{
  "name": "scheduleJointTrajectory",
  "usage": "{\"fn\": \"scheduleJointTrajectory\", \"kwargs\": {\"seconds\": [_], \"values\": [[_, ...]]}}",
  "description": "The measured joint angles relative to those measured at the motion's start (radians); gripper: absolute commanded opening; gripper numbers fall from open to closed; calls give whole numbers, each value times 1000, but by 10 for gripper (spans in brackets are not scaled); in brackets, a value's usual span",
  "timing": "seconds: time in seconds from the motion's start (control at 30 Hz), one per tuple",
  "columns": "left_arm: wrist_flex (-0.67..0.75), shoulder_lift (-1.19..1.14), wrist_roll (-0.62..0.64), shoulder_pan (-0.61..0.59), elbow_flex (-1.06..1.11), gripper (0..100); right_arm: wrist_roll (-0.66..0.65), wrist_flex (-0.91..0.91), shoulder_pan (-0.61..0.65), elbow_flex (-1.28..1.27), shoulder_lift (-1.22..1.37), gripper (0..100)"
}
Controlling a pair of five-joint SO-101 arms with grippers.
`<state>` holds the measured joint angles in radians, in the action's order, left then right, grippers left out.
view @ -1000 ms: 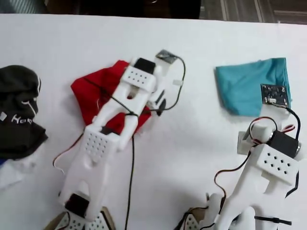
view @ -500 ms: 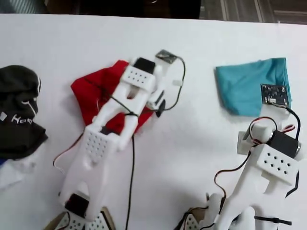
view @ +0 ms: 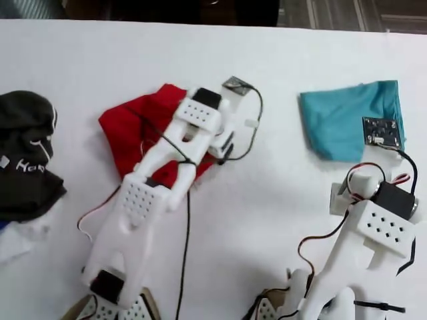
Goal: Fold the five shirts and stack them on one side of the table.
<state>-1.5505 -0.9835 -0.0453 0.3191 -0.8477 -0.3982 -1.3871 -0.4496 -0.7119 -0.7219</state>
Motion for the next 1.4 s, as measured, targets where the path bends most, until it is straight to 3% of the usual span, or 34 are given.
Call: {"fn": "scheduleJointTrajectory", "kwargs": {"seconds": [0.4,0.63,0.77,0.97,1.2,1.4], "values": [[-21,38,0,-3,3,25,0,28,0,-101,0,259],[-120,272,0,-31,-8,25,2,58,20,-124,0,261],[-153,427,0,-69,-89,25,5,58,143,-127,0,270],[-155,563,0,-144,-265,25,89,109,423,-123,0,430],[-184,582,0,-299,-334,25,103,255,755,-12,58,433],[-187,582,0,-496,-336,25,238,301,954,207,327,435]]}}
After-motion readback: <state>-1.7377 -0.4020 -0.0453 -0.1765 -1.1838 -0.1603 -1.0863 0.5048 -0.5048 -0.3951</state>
